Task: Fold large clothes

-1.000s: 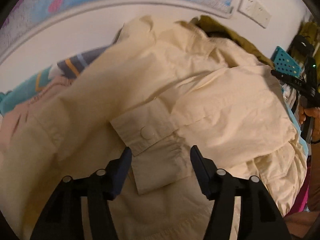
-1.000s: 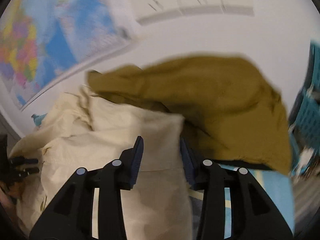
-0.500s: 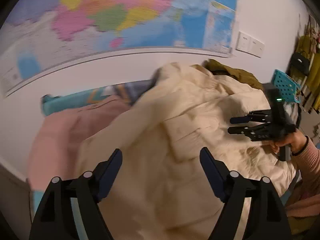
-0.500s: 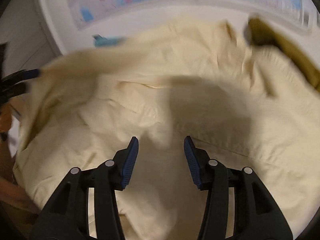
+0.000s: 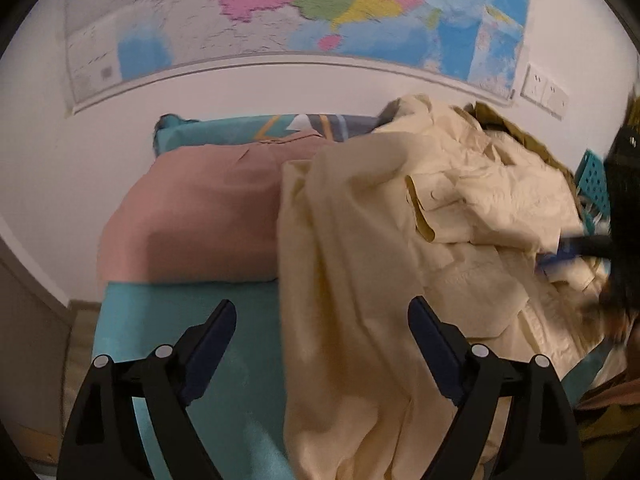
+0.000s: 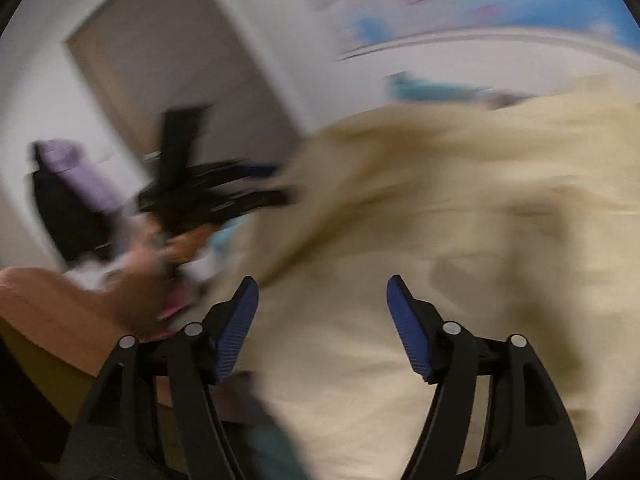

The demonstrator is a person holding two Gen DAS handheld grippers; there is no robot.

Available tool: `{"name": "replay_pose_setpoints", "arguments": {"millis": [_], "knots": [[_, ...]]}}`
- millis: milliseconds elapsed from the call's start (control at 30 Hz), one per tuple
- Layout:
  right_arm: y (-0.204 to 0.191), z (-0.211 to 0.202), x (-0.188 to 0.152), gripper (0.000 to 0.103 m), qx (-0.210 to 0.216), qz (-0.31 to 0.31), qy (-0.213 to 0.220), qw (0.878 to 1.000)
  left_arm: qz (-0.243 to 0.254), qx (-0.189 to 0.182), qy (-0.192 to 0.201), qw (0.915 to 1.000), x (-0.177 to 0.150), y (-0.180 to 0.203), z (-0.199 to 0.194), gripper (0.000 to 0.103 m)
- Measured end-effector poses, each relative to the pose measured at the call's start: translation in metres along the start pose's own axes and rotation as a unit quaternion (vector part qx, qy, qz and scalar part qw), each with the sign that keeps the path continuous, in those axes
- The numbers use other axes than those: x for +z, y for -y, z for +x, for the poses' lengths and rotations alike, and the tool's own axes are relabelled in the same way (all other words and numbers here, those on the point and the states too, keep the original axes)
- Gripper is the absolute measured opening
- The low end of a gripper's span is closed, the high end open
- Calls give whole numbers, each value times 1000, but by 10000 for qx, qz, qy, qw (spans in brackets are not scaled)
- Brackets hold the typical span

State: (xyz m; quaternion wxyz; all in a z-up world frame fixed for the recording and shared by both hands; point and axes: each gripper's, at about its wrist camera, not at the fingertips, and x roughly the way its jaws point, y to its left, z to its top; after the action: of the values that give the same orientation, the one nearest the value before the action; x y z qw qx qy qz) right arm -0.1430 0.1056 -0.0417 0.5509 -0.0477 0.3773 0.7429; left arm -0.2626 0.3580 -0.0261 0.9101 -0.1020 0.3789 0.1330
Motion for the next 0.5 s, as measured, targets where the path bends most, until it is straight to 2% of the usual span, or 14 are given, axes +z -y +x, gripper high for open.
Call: {"name": "replay_pose_setpoints", "arguments": {"millis": [67,100,233,267,300,333,367,433,500], "knots": [[-19,34,7,68,419,-130,-247,9987,-147,-44,95,9998,-2,-6,-9,84],[-24,48,8,69,497,-150,-317,9981,-171,-40,123,9998,-3,-7,-12,84],[-31,108,8,69,498,28,-698,9963,-224,-74,249,9994,-6,-11,-26,84],[-30,120,6,61,464,93,-768,9959,-228,-71,247,9994,-6,-11,-28,84],[-30,127,6,35,570,129,-801,9951,-223,-54,246,9994,-7,-12,-30,84],[-29,130,7,17,686,163,-821,9941,-219,-49,249,9994,-7,-12,-31,84],[-30,126,10,4,905,268,-753,9927,-209,-41,254,9995,-7,-12,-33,84],[-35,106,18,3,1052,201,-483,9931,-148,-65,343,9993,-5,-13,-41,84],[-39,61,35,3,1267,153,-7,9918,-113,-151,512,9985,-1,-16,-51,84]]}}
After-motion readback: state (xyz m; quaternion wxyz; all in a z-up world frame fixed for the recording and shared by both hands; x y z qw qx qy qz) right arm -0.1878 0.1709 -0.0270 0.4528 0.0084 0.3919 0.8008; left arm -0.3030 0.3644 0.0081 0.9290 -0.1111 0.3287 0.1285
